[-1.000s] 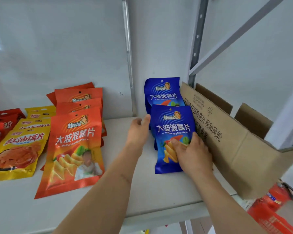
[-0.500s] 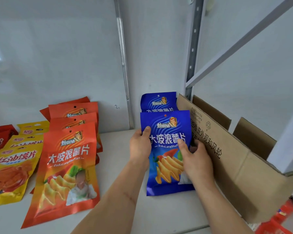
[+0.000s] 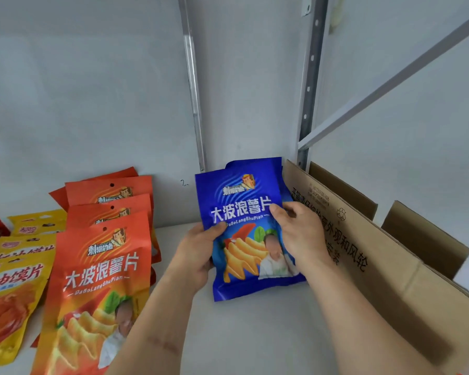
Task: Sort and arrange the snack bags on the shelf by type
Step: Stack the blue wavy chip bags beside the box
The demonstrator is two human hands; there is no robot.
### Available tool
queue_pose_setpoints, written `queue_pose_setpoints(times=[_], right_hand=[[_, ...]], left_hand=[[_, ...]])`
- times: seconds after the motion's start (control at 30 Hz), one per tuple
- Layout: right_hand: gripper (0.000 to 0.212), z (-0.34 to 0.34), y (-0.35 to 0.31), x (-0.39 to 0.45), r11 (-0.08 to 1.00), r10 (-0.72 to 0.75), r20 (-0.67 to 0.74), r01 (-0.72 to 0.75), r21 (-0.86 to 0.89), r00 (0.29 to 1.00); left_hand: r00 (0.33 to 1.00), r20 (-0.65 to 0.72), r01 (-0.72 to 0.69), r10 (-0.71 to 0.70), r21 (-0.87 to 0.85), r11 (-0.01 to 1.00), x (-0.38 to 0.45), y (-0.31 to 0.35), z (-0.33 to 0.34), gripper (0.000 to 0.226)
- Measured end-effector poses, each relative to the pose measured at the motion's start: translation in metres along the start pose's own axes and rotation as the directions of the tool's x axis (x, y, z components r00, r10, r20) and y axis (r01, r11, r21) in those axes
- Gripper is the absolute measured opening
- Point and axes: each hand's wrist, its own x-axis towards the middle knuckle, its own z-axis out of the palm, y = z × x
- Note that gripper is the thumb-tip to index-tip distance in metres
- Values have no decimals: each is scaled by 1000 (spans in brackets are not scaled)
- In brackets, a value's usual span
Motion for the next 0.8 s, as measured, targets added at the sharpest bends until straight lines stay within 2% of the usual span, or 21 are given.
queue_pose_setpoints(times=[0.07, 0.13, 0.17, 0.23, 0.3, 0.43, 0.53, 0.63, 0.7, 0.8], right_hand=[[23, 7, -3, 16, 996, -32, -32, 29, -88, 999], [37, 11, -1, 31, 949, -84, -26, 72, -308, 996], [45, 14, 2, 36, 892, -91, -8, 78, -446, 996], [53, 21, 8, 40, 774, -55, 11, 49, -631, 998], [57, 28, 16, 40, 732, 26, -4, -21, -681, 1000], [51, 34, 29, 32, 770, 123, -55, -130, -624, 991], [56, 31, 33, 26, 816, 84, -101, -126, -564, 991], [64, 27, 32, 19, 862, -11, -134, -59, -504, 991], [59, 21, 27, 13, 913, -78, -154, 8, -409, 985], [56, 6, 13, 6, 986, -40, -161, 13, -165, 986]], left_hand=[[990, -117, -73, 76, 30, 997, 7, 2, -11, 16], [955, -246, -134, 166, 142, 981, 18, 3, -21, 13], [934, -296, -145, 198, 191, 971, 22, 4, -24, 11], [912, -353, -141, 211, 215, 966, 26, 3, -27, 15], [908, -382, -99, 174, 209, 973, 29, -1, -30, 23], [910, -402, -36, 101, 167, 985, 33, -10, -36, 22], [892, -435, -45, 122, 185, 982, 34, -10, -39, 23], [863, -471, -82, 181, 223, 971, 34, -9, -38, 30], [851, -482, -87, 210, 265, 960, 33, -9, -37, 33], [838, -496, -82, 229, 299, 951, 31, -10, -37, 31]])
